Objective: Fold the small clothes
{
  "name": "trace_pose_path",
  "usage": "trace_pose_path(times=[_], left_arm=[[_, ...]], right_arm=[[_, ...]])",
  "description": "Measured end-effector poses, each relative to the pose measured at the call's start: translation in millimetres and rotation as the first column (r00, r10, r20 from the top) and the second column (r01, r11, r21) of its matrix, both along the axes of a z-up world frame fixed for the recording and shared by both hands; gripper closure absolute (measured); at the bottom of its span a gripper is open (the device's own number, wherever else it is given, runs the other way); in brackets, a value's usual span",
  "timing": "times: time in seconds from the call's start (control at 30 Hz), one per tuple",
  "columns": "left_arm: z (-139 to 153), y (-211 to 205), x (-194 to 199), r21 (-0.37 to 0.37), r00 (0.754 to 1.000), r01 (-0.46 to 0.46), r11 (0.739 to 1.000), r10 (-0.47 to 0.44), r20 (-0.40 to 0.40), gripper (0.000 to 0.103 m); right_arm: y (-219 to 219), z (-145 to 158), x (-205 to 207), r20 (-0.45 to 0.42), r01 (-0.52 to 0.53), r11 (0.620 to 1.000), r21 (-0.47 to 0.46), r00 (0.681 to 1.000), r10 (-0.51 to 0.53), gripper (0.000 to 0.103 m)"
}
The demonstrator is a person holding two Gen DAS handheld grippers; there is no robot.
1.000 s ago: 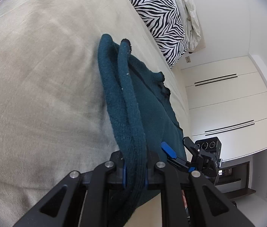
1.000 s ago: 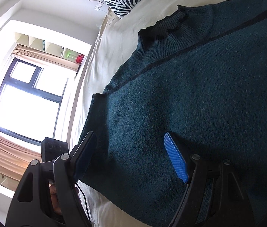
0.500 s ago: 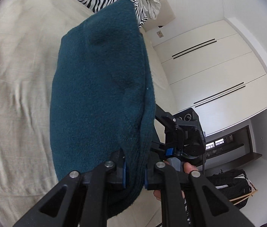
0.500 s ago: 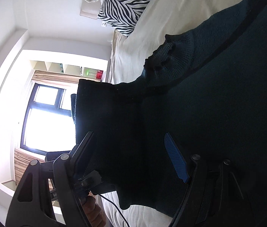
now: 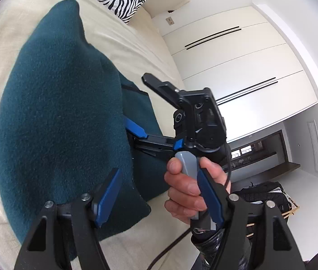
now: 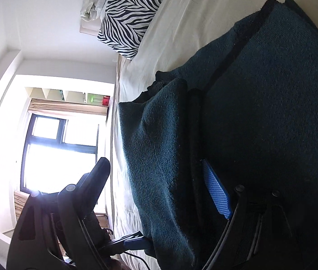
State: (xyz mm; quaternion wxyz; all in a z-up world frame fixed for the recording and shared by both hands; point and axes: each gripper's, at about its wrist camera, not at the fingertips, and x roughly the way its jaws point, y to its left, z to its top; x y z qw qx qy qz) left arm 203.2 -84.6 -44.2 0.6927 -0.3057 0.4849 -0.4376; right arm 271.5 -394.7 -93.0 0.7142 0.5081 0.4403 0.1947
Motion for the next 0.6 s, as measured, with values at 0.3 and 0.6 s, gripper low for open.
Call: trace_pose_path(times=[0.3,0.6], left_arm=[[-2.0,45.3,-17.3,0.04,0.994,-0.109,0.993,0.108,0.007,0.032],[2.8,24.6,-17.7,0.061,0.996,-0.092,0.994,0.091,0.014,0.03]], right_arm=[[29.6,9.8,16.1,-0.061,-0.105,0.954,-0.279,0.994,0.092,0.055],[20.6,41.6,7.2,-0.047,-0.096,0.849,-0.519,0.995,0.084,0.095]])
